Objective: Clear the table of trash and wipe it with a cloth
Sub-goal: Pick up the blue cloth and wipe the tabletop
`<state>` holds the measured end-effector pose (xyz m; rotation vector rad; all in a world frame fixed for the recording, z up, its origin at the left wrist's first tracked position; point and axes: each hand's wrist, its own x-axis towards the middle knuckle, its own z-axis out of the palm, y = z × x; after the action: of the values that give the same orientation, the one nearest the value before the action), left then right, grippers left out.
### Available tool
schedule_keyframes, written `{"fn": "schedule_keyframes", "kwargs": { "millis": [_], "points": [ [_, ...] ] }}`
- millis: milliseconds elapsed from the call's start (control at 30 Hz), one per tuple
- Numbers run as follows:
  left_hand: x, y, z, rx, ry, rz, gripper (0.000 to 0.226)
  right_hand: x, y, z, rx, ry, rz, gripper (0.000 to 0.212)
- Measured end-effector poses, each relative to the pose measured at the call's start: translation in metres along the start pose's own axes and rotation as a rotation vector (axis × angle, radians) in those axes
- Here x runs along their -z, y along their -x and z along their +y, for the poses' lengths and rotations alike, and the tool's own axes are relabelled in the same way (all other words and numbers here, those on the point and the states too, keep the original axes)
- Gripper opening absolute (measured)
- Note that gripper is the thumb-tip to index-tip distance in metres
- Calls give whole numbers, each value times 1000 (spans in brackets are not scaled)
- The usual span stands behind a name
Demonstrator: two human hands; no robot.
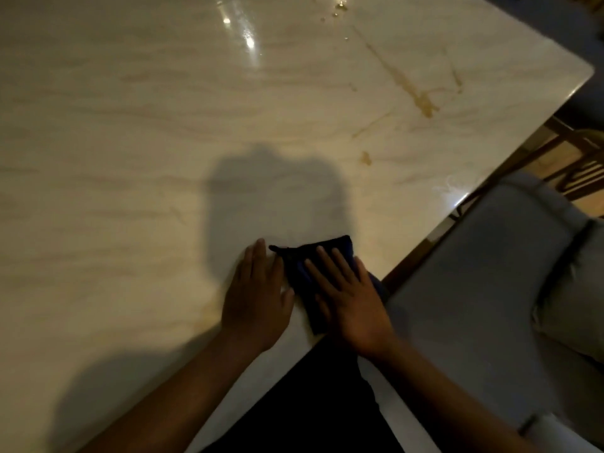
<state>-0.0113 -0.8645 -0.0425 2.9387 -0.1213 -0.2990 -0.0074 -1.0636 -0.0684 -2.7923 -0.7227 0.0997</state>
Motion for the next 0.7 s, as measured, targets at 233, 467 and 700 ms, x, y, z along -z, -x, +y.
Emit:
{"fn": "schedule_keyframes", "kwargs": {
  "millis": [233,467,700],
  "points": [
    [-3,-7,20,-22,-28,-1,76,38,-68,131,-448,70,95,60],
    [3,-36,33,1,7,-48,70,15,-24,41,-69,-4,6,58],
    [7,-63,33,-1,44,-48,86,50,-125,135,-20,38,-35,61]
  ]
}}
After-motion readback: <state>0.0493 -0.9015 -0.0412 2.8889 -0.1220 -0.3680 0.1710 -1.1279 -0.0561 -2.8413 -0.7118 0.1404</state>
